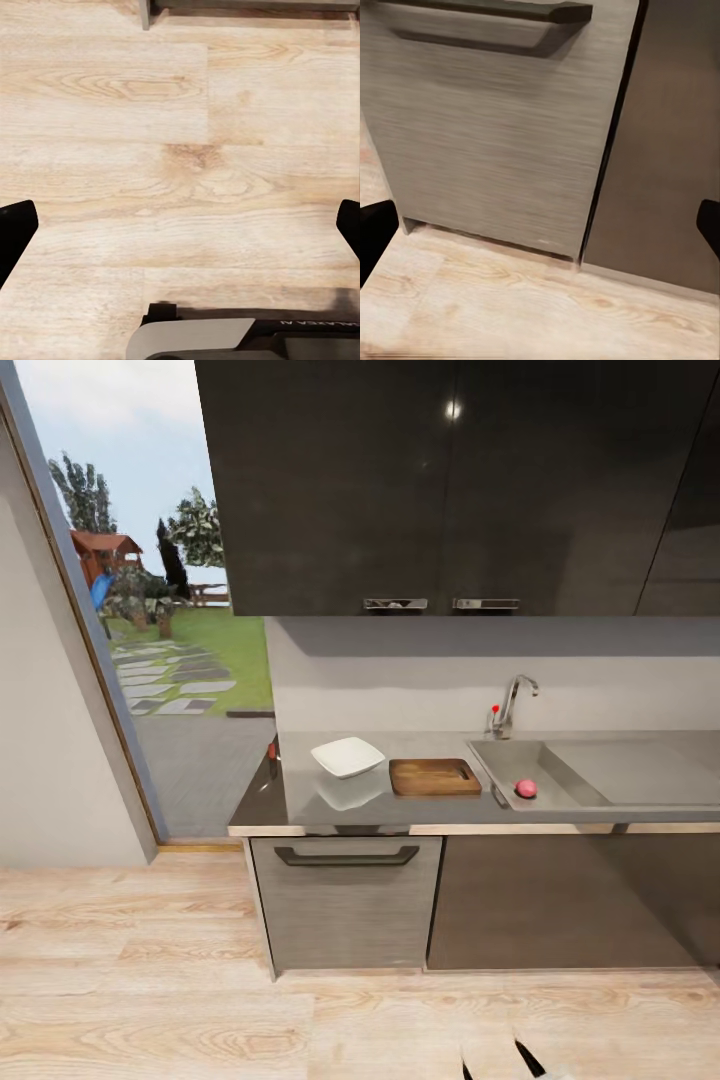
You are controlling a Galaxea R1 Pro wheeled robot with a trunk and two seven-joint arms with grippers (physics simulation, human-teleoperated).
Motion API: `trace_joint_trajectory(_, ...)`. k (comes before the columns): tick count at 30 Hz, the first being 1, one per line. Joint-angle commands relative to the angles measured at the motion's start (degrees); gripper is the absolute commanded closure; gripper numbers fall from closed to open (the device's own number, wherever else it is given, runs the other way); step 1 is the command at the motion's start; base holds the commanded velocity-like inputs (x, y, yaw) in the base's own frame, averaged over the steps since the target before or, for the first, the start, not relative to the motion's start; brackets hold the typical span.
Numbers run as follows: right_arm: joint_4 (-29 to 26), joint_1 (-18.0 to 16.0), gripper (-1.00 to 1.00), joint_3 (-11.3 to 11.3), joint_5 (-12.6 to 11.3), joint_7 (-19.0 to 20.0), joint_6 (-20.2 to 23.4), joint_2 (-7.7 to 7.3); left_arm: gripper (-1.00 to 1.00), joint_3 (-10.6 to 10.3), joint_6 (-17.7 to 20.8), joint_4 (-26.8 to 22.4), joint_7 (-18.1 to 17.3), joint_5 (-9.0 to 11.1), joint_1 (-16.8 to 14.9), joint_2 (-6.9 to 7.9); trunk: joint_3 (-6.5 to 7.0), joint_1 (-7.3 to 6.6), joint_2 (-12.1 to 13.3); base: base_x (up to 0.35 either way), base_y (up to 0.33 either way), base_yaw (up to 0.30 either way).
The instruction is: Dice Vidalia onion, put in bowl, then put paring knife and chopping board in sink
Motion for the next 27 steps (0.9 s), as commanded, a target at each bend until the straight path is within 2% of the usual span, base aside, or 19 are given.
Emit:
trace_joint_trajectory(1,-0.06,1.07,-1.0,-0.34,0.09,0.58,-1.47,0.11,-1.0,0.08,-0.15,0.01,-0.02,0.07,-0.02,-0.02,-0.07,0.02,-0.06,0.0,0.0,0.0)
trace_joint_trajectory(7,0.33,3.66,-1.0,-0.62,-0.05,0.63,-3.85,0.0,-1.0,0.1,-0.15,0.05,-0.02,0.09,0.0,-0.02,-0.07,0.02,-0.06,0.0,0.0,0.0)
trace_joint_trajectory(14,1.55,3.99,-1.0,-3.74,-0.13,0.57,-3.63,-0.25,-1.0,0.14,-0.15,0.02,0.03,0.07,0.0,-0.02,-0.07,0.02,-0.06,0.0,0.0,0.0)
trace_joint_trajectory(19,1.68,4.0,-1.0,-4.61,-0.23,0.29,-2.9,-0.19,-1.0,0.15,-0.15,0.01,0.07,0.07,-0.01,0.02,-0.07,0.02,-0.06,0.0,0.0,0.0)
trace_joint_trajectory(25,1.6,4.0,-1.0,-4.89,-0.52,-1.52,0.44,-0.14,-1.0,0.35,-0.22,-0.1,0.15,0.2,-0.01,0.06,-0.07,0.02,-0.06,0.0,0.0,0.0)
trace_joint_trajectory(27,1.48,4.01,-1.0,-4.82,-0.59,-5.19,2.94,-0.08,-1.0,0.44,-0.24,-0.14,0.15,0.29,-0.01,0.06,-0.07,0.02,-0.06,0.0,0.0,0.0)
